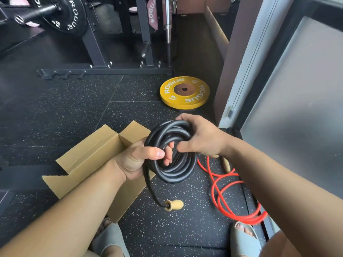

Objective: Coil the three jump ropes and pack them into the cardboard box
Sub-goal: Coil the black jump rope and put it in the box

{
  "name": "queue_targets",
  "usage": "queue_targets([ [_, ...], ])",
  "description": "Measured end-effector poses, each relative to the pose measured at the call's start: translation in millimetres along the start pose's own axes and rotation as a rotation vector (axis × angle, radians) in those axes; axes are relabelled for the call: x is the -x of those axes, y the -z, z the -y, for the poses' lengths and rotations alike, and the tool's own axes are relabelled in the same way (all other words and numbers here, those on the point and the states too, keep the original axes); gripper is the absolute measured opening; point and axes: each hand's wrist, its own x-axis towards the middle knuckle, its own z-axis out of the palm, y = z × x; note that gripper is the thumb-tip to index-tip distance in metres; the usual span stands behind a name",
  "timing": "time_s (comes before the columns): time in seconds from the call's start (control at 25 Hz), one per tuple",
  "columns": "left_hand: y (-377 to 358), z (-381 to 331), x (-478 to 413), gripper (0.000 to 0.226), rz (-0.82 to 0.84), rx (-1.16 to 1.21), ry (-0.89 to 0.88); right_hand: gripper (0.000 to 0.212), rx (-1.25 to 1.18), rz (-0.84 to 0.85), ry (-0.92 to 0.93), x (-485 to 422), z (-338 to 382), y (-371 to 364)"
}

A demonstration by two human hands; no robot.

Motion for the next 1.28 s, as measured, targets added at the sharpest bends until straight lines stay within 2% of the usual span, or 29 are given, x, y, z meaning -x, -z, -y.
queue_targets([
  [0.12, 2.1, -9.0, -0.1, 0.041, -0.021, -0.17, 0.041, 0.042, 0.035, -0.096, -0.006, -0.9, -3.9, -10.1],
  [0.28, 6.0, -13.1, -11.4, 0.049, -0.328, -0.458, 0.048, 0.051, 0.018, -0.242, -0.091, -1.4, -7.5, -16.9],
  [0.48, 4.5, -12.9, -17.4, 0.032, -0.409, -0.55, 0.034, 0.048, 0.04, -0.311, -0.096, 0.6, -2.7, -20.4],
  [0.64, -6.3, -0.5, -20.6, 0.017, -0.593, -0.71, -0.082, 0.045, 0.041, -0.304, -0.064, -4.6, -3.3, -16.5],
  [0.76, -15.3, -3.4, -20.6, 0.022, -0.819, -0.884, -0.206, 0.046, -0.005, -0.353, -0.078, -7.3, -2.6, -24.5],
  [0.96, -15.5, -11.7, -19.6, 0.024, -0.93, -0.932, -0.279, 0.038, -0.109, -0.335, -0.041, -12.7, 2.4, -28.9],
  [1.04, -15.8, -13.6, -21.6, 0.021, -0.888, -0.893, -0.237, 0.036, -0.104, -0.332, -0.013, -12.4, 3.7, -24.6],
  [1.08, -14.6, -15.4, -22.3, 0.018, -0.816, -0.818, -0.196, 0.034, -0.093, -0.327, 0.001, -11.4, 3.6, -22.8],
  [1.16, -9.5, -20.2, -19.7, 0.02, -0.547, -0.488, -0.094, 0.031, -0.092, -0.295, 0.038, -8.7, 1.7, -20.4],
  [1.24, -3.9, -22.3, -10.9, 0.041, -0.239, -0.072, 0.028, 0.029, -0.095, -0.234, 0.095, -7.0, -2.6, -18.9],
  [1.28, -1.3, -21.8, -6.8, 0.053, -0.115, 0.062, 0.082, 0.03, -0.088, -0.207, 0.125, -7.0, -4.7, -18.8],
])
